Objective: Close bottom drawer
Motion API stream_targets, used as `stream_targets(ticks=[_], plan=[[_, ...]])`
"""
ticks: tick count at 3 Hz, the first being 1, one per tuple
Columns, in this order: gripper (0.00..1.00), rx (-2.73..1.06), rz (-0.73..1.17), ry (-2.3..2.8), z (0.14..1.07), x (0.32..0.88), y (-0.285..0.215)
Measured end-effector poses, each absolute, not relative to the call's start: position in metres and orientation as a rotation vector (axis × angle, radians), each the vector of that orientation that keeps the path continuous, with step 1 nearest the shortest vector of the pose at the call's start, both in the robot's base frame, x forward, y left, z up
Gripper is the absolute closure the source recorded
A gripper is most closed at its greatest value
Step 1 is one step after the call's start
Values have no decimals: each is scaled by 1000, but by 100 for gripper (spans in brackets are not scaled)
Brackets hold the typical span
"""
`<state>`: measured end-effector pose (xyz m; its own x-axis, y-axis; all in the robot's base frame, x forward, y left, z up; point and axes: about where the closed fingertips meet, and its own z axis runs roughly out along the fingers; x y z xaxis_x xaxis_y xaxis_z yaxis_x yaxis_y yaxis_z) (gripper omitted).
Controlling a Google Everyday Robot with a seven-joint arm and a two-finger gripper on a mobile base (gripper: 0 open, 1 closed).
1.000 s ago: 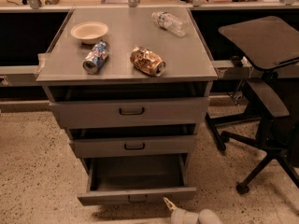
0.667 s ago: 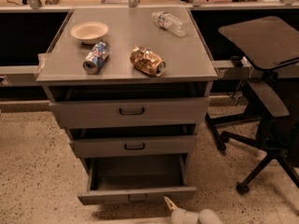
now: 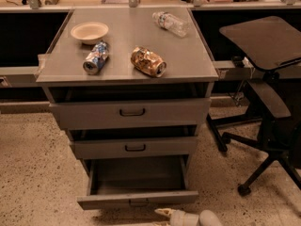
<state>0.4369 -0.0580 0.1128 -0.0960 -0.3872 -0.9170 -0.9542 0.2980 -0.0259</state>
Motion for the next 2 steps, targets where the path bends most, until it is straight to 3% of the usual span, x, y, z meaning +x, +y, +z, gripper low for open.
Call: stream_targets(ticks=[2], plan=[[96, -1299, 717, 1633, 100, 468, -63]])
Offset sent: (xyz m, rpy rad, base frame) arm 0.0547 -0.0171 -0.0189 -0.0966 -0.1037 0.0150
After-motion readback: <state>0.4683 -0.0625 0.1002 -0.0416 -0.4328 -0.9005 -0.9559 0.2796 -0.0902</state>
